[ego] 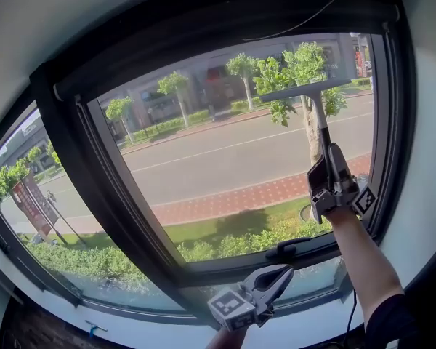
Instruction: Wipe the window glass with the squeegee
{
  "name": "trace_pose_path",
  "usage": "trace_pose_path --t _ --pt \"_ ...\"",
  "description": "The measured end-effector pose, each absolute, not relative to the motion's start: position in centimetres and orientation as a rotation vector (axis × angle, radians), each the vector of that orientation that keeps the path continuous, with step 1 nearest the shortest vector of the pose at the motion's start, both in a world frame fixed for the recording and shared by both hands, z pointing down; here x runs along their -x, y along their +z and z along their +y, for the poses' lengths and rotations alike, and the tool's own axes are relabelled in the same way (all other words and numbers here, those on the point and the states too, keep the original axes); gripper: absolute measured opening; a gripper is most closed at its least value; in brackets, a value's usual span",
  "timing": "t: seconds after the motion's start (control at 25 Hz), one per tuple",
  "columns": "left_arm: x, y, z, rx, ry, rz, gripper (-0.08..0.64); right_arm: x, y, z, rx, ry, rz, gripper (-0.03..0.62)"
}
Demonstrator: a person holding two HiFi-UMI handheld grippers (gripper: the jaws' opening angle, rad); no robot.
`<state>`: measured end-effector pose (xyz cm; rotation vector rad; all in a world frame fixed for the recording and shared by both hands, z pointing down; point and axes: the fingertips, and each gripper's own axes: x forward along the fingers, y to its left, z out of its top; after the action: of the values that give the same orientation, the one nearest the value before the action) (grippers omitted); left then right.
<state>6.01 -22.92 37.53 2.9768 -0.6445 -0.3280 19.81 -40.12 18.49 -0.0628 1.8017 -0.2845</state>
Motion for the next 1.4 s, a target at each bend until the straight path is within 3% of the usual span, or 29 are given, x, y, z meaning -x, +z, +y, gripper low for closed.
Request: trace_pose_path --t 1.4 --pt "-6.4 39.5 -23.6 -2.933 -0.295 -0.598 0.002 -20.1 29.3 -39.3 0.158 -0.380 1.770 0.169"
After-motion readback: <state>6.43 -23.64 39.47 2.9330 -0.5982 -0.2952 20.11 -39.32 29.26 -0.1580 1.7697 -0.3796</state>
